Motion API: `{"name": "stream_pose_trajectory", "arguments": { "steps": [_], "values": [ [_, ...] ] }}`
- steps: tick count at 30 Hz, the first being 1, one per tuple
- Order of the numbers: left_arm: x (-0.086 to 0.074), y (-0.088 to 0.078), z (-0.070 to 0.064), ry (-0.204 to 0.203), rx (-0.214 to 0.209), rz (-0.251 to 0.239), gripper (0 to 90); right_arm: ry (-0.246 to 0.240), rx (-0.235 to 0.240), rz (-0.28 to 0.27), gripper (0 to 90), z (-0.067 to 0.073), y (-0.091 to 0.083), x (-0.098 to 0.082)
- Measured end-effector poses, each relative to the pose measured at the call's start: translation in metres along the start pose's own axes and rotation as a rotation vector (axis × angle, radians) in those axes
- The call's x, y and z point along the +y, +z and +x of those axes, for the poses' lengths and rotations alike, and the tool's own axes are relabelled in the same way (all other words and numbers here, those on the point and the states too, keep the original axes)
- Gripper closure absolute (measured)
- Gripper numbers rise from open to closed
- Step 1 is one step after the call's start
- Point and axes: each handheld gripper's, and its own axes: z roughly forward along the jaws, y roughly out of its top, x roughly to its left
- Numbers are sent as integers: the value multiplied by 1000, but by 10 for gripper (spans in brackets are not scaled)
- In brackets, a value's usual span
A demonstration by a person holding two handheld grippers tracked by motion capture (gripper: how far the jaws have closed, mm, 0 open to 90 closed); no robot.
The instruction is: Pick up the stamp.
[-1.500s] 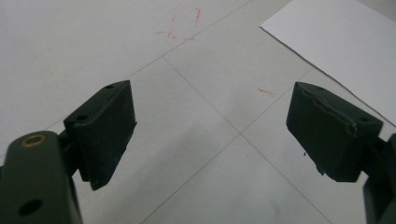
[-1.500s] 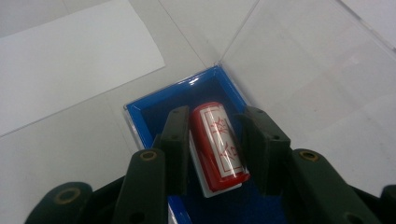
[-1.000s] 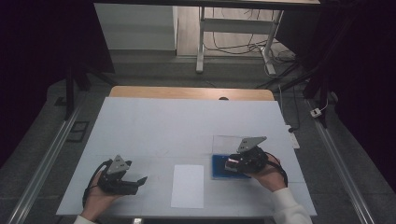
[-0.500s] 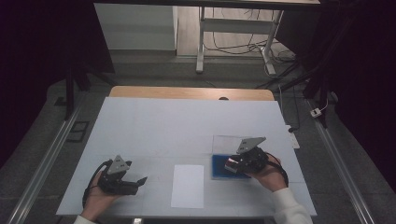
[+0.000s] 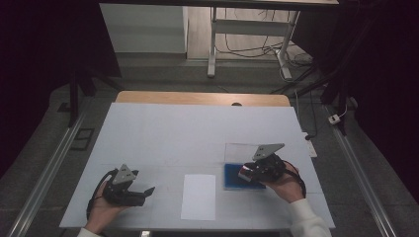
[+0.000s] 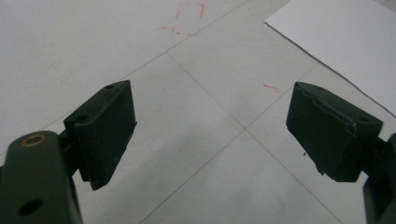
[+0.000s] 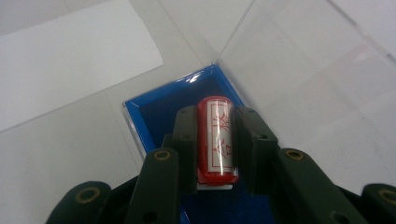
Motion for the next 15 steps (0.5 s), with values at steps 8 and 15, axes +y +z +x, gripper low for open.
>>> {"name": "stream_pose_trajectory", "arguments": {
  "steps": [8, 15],
  "values": [
    [0, 0, 0, 1, 2, 0, 161, 43, -8, -49, 707, -2, -7, 2],
    [0, 0, 1, -1, 2, 0, 162, 84, -32, -115, 707, -3, -19, 6]
  ]
}}
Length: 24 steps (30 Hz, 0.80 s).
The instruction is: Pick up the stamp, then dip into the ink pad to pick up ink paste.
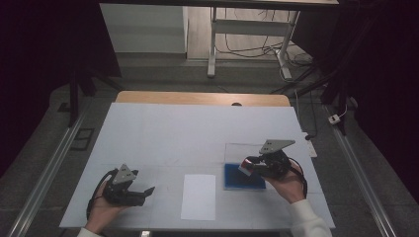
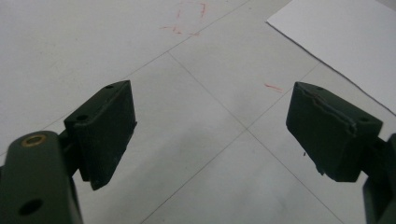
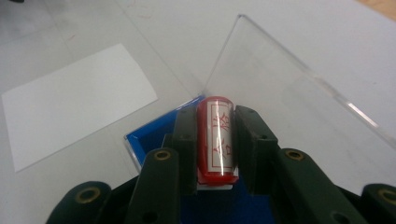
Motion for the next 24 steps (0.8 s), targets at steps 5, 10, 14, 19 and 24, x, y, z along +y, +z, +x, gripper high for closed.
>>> {"name": "stream_pose_trajectory", "arguments": {
  "steps": [5, 10, 14, 19, 24],
  "values": [
    [0, 1, 0, 3, 0, 2, 162, 11, -17, -22, 707, 2, -7, 4],
    [0, 1, 0, 1, 2, 3, 163, 5, -20, -37, 707, 5, -12, 8],
    [1, 1, 0, 2, 5, 4, 163, -8, -39, -44, 707, 8, -16, 11],
    [1, 1, 1, -6, 11, 6, 159, -24, -50, -39, 707, 11, -17, 13],
    [1, 2, 1, -4, 9, 6, 160, -39, -56, -15, 707, 13, -14, 14]
  ]
}}
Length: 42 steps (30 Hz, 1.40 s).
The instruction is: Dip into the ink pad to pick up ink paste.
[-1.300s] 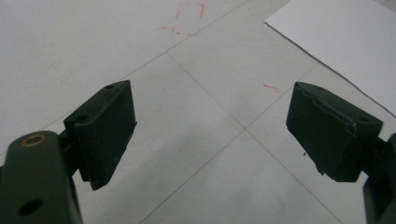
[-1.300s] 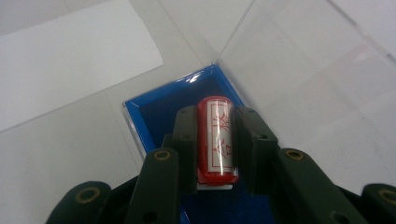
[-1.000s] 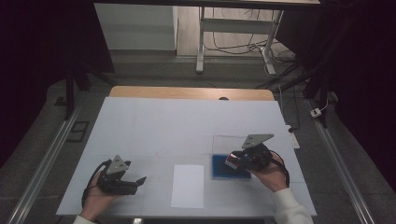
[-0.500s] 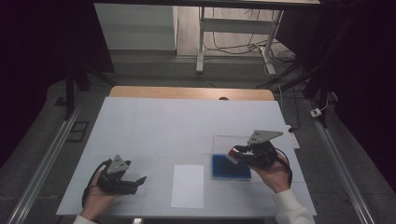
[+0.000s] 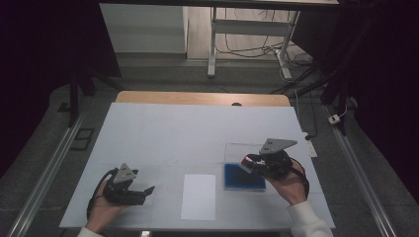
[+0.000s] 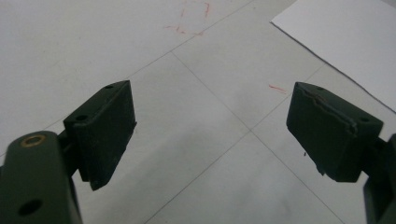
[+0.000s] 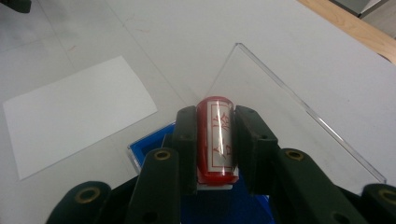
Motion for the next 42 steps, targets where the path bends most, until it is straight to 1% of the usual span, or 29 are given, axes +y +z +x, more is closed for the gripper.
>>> {"name": "stream_pose_trajectory", "arguments": {
  "steps": [6, 12, 15, 27, 33, 42],
  "values": [
    [0, 1, -1, 6, 0, 6, 161, -10, -12, 33, 706, 2, 5, -1],
    [0, 0, -1, 3, -2, 4, 161, -11, -8, 53, 706, 5, 14, -1],
    [0, 1, -1, 8, -2, 4, 162, -10, -9, 73, 707, 6, 17, -2],
    [0, 1, -1, 6, -2, 5, 162, -6, -13, 119, 706, 5, 31, -9],
    [0, 1, -1, 7, -3, 9, 162, 8, -12, 139, 706, 4, 34, -12],
    [0, 1, 0, 9, -3, 11, 162, 6, -16, 162, 706, 4, 39, -14]
  ]
}}
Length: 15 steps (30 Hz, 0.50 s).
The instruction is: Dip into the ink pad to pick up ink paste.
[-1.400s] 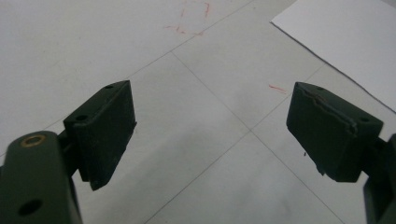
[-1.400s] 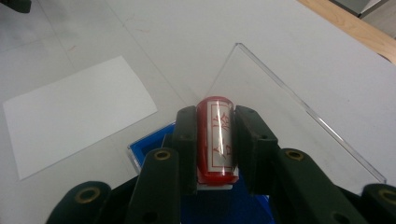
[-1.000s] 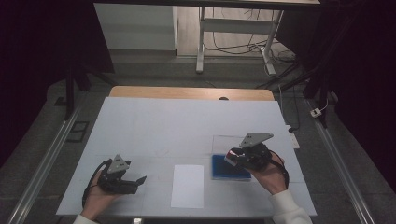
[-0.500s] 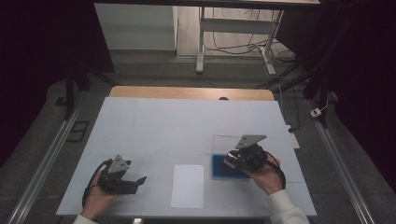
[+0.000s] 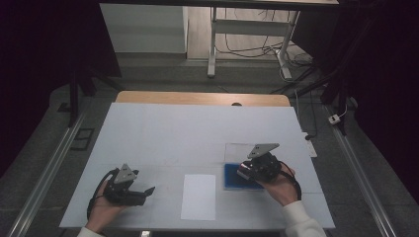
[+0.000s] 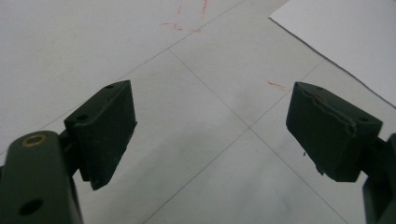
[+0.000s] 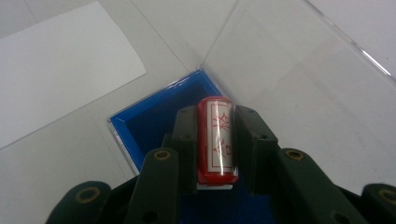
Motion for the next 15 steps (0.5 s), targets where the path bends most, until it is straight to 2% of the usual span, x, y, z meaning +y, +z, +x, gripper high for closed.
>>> {"name": "stream_pose_trajectory", "arguments": {
  "steps": [15],
  "values": [
    [0, 0, 0, -3, -2, 0, 163, -19, -10, 24, 706, 2, 4, 0]
  ]
}}
